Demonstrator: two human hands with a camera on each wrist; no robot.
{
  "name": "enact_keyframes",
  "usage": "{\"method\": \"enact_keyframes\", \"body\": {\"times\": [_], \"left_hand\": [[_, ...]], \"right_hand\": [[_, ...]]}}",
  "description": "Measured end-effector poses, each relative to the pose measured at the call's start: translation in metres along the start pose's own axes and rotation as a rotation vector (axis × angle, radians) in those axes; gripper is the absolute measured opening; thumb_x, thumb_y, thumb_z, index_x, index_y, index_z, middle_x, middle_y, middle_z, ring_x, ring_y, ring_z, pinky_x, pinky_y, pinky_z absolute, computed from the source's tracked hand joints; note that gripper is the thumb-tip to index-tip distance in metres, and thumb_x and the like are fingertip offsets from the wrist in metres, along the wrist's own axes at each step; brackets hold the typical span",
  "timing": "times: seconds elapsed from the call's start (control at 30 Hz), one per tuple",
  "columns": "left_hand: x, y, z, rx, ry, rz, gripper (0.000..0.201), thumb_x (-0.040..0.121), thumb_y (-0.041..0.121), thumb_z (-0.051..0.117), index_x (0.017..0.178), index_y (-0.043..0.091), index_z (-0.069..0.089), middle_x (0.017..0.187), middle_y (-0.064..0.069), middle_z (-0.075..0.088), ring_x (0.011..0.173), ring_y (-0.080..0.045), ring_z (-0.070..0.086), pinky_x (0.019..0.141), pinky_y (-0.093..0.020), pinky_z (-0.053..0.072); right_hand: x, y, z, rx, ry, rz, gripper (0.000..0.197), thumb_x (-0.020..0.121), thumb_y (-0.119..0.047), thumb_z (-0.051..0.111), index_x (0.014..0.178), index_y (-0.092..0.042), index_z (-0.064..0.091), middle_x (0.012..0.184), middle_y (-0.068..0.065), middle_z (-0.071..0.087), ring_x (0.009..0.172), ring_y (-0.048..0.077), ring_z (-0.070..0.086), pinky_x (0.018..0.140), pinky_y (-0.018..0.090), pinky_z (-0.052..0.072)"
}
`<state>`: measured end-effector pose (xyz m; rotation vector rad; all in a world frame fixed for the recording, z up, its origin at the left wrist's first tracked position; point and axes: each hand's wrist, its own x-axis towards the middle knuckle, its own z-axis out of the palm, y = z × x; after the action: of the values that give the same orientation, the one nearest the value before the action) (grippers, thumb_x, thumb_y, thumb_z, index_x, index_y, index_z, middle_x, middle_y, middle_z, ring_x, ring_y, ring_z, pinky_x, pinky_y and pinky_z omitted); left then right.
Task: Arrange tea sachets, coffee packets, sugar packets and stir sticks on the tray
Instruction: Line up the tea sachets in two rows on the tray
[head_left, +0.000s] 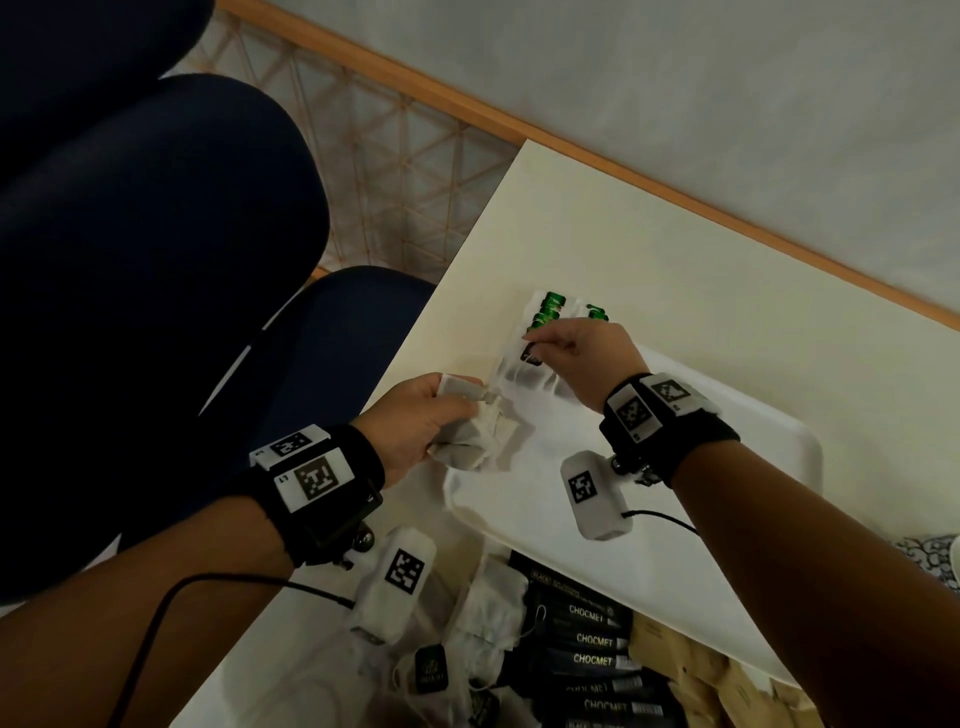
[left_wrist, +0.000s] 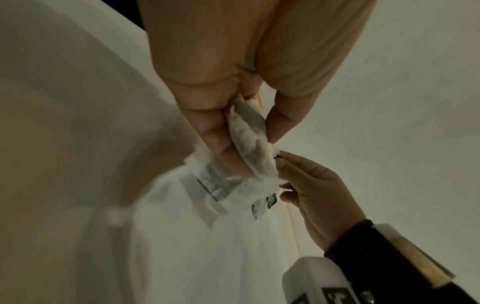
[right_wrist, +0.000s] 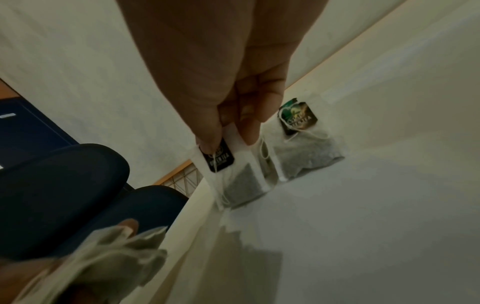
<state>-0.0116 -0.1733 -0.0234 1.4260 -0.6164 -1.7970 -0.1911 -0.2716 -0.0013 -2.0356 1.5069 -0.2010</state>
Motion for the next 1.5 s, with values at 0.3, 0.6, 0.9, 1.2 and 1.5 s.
{"method": "enact_keyframes", "body": {"times": [0.3, 0.6, 0.9, 1.2, 1.5], "left_hand": [[0.005, 0.000, 0.006, -0.013, -0.013, -0.021, 0.025, 0.097, 0.015, 0.045, 0.092, 0.015, 0.069, 0.105, -0.006, 0.063, 0.091, -0.018, 0.058, 0.066, -0.030, 0.045], [0.003, -0.001, 0.022, -0.112, -0.053, -0.068, 0.037, 0.100, 0.012, 0.032, 0.120, 0.008, 0.062, 0.104, -0.014, 0.066, 0.083, -0.021, 0.064, 0.064, -0.031, 0.054], [-0.001, -0.007, 0.030, -0.037, -0.079, -0.078, 0.033, 0.096, 0.006, 0.041, 0.124, 0.005, 0.058, 0.100, -0.016, 0.062, 0.078, -0.021, 0.059, 0.065, -0.032, 0.053], [-0.006, -0.004, 0.030, -0.022, -0.079, -0.066, 0.024, 0.096, 0.006, 0.046, 0.116, 0.008, 0.060, 0.090, -0.011, 0.063, 0.066, -0.017, 0.062, 0.050, -0.027, 0.051], [-0.003, -0.007, 0.029, -0.052, -0.123, -0.061, 0.029, 0.090, 0.002, 0.057, 0.120, 0.001, 0.058, 0.108, -0.021, 0.067, 0.088, -0.028, 0.067, 0.069, -0.042, 0.060]], "right_hand": [[-0.001, 0.006, 0.000, -0.001, 0.127, -0.057, 0.023, 0.091, -0.024, 0.060, 0.112, -0.025, 0.067, 0.105, -0.001, 0.062, 0.089, 0.013, 0.057, 0.084, 0.031, 0.048], [-0.068, -0.003, 0.016, -0.077, 0.061, -0.285, 0.028, 0.081, -0.048, 0.066, 0.106, -0.034, 0.068, 0.094, -0.015, 0.058, 0.084, 0.004, 0.049, 0.074, 0.026, 0.045], [-0.085, 0.001, 0.020, 0.213, 0.114, -0.164, 0.008, 0.081, -0.029, 0.072, 0.085, -0.027, 0.066, 0.086, -0.010, 0.064, 0.075, 0.000, 0.055, 0.067, 0.017, 0.041], [-0.086, 0.002, 0.009, 0.547, 0.138, 0.050, 0.020, 0.085, -0.013, 0.069, 0.082, -0.029, 0.057, 0.071, 0.000, 0.069, 0.063, 0.015, 0.061, 0.062, 0.032, 0.052], [-0.093, 0.008, 0.011, 0.163, -0.025, -0.275, 0.040, 0.078, -0.008, 0.072, 0.110, -0.032, 0.067, 0.086, -0.016, 0.054, 0.077, 0.004, 0.055, 0.067, 0.014, 0.048]]}}
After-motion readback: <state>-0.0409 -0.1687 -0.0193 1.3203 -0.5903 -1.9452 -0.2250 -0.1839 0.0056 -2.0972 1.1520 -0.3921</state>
